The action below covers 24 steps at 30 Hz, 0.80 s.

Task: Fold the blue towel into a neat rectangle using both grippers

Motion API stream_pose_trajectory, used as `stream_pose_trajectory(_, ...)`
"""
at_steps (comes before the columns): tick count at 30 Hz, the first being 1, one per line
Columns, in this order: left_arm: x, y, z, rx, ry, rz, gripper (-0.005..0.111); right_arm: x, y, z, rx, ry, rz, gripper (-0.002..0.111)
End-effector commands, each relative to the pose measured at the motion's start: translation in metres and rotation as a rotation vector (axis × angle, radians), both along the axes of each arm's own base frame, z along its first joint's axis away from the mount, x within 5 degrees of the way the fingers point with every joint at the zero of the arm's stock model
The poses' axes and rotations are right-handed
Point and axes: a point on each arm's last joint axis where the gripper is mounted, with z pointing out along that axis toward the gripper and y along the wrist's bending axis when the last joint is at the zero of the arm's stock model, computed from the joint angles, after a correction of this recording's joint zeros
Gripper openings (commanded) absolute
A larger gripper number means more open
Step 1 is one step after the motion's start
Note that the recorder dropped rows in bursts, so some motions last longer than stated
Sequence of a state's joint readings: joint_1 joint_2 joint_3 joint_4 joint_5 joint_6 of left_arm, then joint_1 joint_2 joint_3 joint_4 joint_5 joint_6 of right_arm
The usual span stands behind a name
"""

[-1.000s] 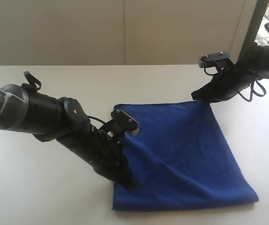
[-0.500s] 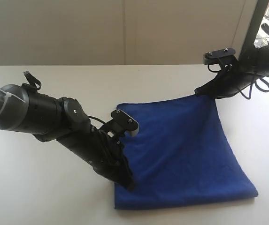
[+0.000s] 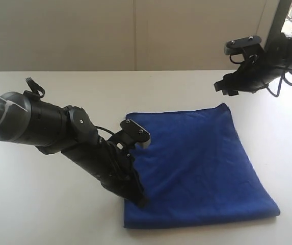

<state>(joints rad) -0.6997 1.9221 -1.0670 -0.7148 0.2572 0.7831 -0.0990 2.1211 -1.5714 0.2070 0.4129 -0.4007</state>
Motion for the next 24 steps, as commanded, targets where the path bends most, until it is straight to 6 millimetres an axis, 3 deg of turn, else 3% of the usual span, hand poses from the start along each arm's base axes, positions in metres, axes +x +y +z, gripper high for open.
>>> stream_pose_trajectory(1,-0.002,0.010,-0.021,0.052,0.101,0.029,0.000,-0.009,-0.003,0.027,0.010,-0.004,-0.006,0.058)
stream_pose_trajectory(10,-0.003,0.035,-0.031,0.085,0.130,0.122,0.000,-0.026,0.002,0.029,0.061,0.126,0.012,0.055)
stream_pose_trajectory(15,-0.011,0.050,-0.024,0.084,0.089,0.176,0.000,-0.034,0.005,0.032,0.076,0.167,0.026,0.053)
stream_pose_trajectory(24,-0.020,0.057,-0.010,0.064,0.081,0.188,0.000,-0.046,0.025,0.053,0.246,0.197,0.128,0.052)
